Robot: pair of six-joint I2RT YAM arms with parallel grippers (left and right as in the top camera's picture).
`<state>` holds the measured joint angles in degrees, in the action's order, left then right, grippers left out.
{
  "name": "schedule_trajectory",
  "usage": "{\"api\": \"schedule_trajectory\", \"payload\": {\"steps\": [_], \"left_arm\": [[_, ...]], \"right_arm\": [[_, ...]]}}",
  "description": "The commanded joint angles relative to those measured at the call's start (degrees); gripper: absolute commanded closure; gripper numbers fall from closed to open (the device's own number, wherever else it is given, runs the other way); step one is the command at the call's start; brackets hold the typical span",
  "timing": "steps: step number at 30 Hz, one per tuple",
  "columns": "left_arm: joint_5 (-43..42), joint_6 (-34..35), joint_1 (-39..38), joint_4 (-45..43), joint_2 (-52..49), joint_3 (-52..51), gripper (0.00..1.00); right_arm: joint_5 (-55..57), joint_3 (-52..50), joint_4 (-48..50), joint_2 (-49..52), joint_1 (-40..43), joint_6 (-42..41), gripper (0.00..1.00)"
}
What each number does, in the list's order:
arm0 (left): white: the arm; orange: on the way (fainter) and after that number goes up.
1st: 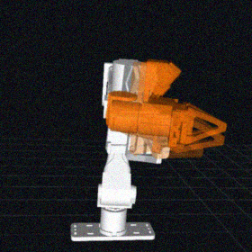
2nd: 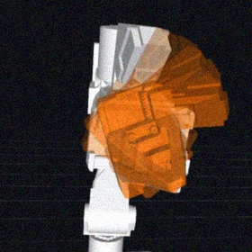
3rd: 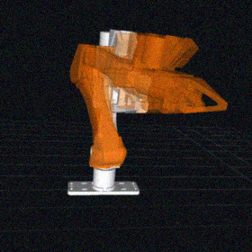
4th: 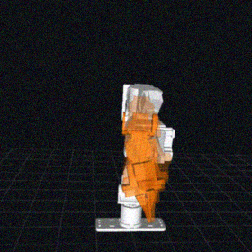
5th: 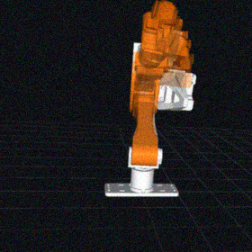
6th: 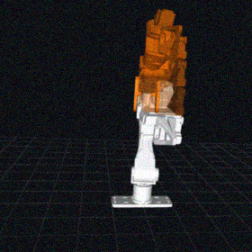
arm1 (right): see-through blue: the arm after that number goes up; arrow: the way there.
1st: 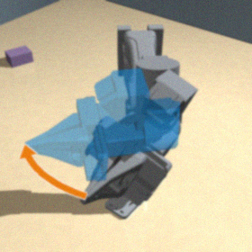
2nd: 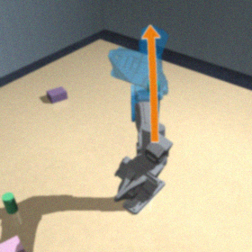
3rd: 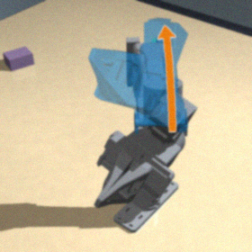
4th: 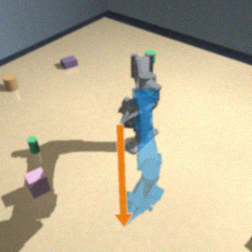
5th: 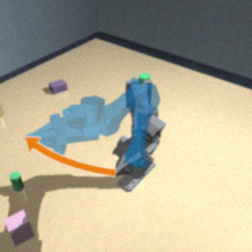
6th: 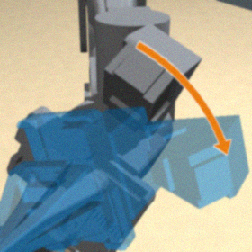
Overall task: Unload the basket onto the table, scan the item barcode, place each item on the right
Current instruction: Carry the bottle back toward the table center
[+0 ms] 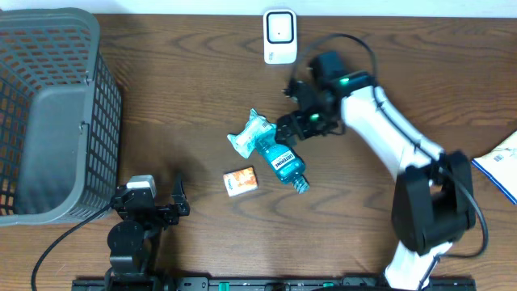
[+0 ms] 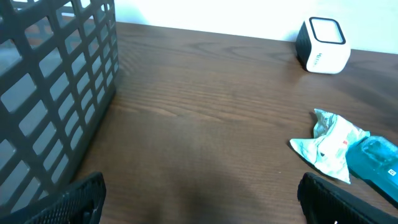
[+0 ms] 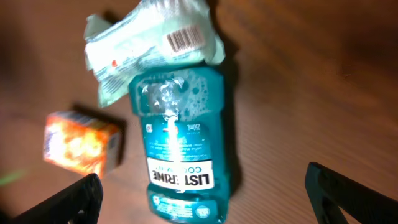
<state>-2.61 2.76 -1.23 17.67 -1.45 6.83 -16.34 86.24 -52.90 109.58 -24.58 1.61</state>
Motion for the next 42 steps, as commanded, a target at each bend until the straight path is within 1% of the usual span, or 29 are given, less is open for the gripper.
{"api": "schedule_trajectory", "payload": {"steps": [1,4,6,9,13,16,20,22,26,30,35,38,42], "left_arm": [[0.5,-0.5,-0.1,0.2,0.0,-1.3,0.02],[0.5,-0.5,-0.1,0.2,0.0,-1.3,0.02],[0.5,-0.5,-0.1,0.2,0.0,-1.3,0.02],[0.5,-0.5,-0.1,0.2,0.0,-1.3,0.02],[0.5,-0.5,-0.1,0.2,0.0,-1.3,0.02],[0.5,-0.5,-0.1,0.2,0.0,-1.3,0.02],[0.5,-0.5,-0.1,0.2,0.0,-1.3,0.02],[0.5,-0.5,-0.1,0.2,0.0,-1.3,0.02],[0.5,-0.5,-0.1,0.2,0.0,-1.3,0.02],[0.5,-0.5,-0.1,0.2,0.0,-1.3,0.02],[0.5,-0.5,-0.1,0.2,0.0,-1.3,0.02],[0.5,-0.5,-0.1,0.2,0.0,-1.3,0.02],[0.5,-0.5,-0.1,0.2,0.0,-1.3,0.02]], "right_arm": [[29.9,0.2,-0.8,-0.6,-9.4,-8.0,0.01],[39.9,-1.4,-1.6,0.9,-16.0,-12.6,0.01],[44.2,-1.9,-1.7,2.4,-19.0,-14.4,0.02],[50.1,-1.9,-3.0,5.9,-22.3,-18.6,0.07],[51.8,-1.9,-5.3,9.2,-24.4,-21.3,0.22],[52.9,-1.9,-7.1,10.6,-25.9,-21.5,0.22],[53.3,-1.9,-9.8,10.5,-27.6,-24.4,0.19],[53.3,-1.9,-10.7,10.6,-27.6,-25.5,0.17],[53.3,-2.1,-10.7,10.6,-26.9,-26.0,0.17],[54.2,-2.9,-6.3,10.6,-25.0,-26.0,0.17],[54.7,-3.1,-2.8,12.4,-22.8,-24.3,0.20],[56.8,-3.1,-1.5,14.4,-21.8,-23.6,0.27],[56.0,-3.1,-0.6,19.0,-20.8,-22.5,0.42]]}}
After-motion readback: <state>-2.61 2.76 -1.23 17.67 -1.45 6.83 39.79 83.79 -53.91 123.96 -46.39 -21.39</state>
